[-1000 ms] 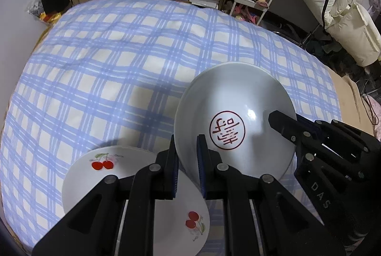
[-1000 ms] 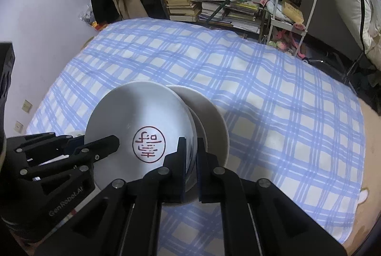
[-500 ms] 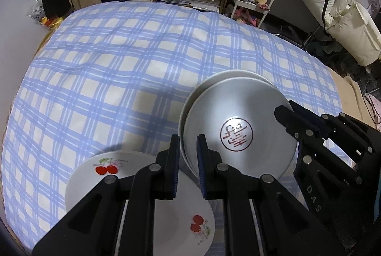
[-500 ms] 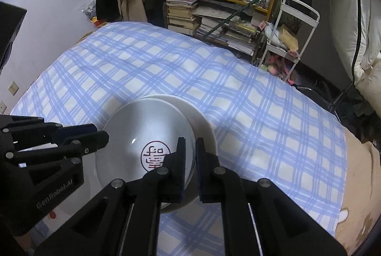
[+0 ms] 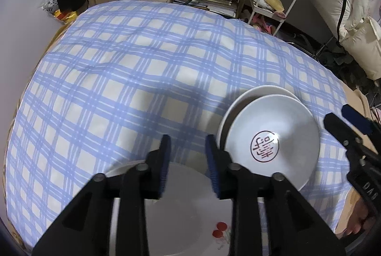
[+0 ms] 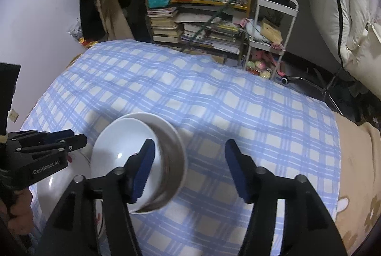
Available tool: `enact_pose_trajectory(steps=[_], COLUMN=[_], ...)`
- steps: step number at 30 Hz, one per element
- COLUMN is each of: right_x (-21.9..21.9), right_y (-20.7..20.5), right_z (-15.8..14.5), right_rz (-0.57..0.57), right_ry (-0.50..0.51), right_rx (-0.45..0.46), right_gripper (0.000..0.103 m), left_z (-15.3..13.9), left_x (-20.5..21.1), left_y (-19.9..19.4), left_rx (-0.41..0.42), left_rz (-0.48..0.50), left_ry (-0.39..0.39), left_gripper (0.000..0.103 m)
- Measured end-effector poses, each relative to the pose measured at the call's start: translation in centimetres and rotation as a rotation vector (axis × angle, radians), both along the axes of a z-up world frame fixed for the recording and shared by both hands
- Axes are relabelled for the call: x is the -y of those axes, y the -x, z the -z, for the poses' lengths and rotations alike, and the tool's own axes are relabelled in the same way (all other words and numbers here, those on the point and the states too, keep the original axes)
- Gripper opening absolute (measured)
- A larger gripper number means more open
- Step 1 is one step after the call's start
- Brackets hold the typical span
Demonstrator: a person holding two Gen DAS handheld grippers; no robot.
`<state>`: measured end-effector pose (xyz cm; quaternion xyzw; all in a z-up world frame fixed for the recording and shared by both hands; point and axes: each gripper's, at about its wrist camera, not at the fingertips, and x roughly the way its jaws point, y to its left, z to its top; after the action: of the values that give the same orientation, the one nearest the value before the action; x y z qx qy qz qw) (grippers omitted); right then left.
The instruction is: Organize plates and bowls
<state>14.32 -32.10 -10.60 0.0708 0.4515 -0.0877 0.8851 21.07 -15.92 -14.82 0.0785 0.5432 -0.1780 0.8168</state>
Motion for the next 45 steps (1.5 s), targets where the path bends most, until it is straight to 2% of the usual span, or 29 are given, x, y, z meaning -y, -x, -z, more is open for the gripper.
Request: enact_pose_trajectory(steps=[1,2,4,8,11,13,16,23,29,34,39,45], right_x=[0.3,0.6,1.4,2.5,3.1,3.2,3.4,3.3,3.5,4.4,5.1,5.3], right_y=[0.0,0.0,0.1,0.2,0.0,-0.1,-0.3,-0.7,-1.0,-0.8,-0.6,-0.5], right_z=[0.0,0.1,0.2,0.5,1.0,1.4,2.1,3.3,4.1,4.6,5.1,5.4], right_rz=[0.005,0.013,0.035,0.065,0.085,0.092,0.097,0.093,0.107,0.142,0.156,0.15], right_ry=[0.0,-0.001,-0.013,-0.05,-0.051,-0.05,-0.052,-0.055,-0.053,-0.101,-0.177,-0.218], right_rx=[-0.006,-0.011,-0.017,-0.028,-0.051,-0.071,-0.107,-0.165,-0.199,-0.225,-0.265,-0.278], right_gripper=[0.072,0.077,0.083,0.093,0.099,0.099,0.1,0.1,0.102,0.102,0.102,0.102], left_z=[0.1,0.2,0.4,0.8,1.0,1.2,1.2,1.3,1.5,1.7,2.0,2.0], left_x=[0.0,0.1,0.2,0.5,0.3,0.2,0.0,0.5,-0.1,-0.1,0.5,0.4], left_y=[-0.1,-0.1,-0.1,-0.4,-0.6,-0.8,-1.1,-1.2,-1.6,-1.6,-1.2,-1.3], left_rx=[0.002,0.002,0.008,-0.021,-0.033,-0.037,-0.029,-0.01,-0.05,-0.074,-0.064,-0.066], left_rz=[0.005,0.007,0.014,0.047,0.037,0.04,0.033,0.078,0.067,0.077,0.096,0.084], left_ry=[-0.005,-0.009,-0.013,-0.015,-0.008,-0.011,-0.007,-0.009,0.049,0.068,0.043,0.038], left_gripper=[0.036,0.043,0.048,0.05,0.051,0.052,0.06,0.06,0.06,0.06,0.06,0.06])
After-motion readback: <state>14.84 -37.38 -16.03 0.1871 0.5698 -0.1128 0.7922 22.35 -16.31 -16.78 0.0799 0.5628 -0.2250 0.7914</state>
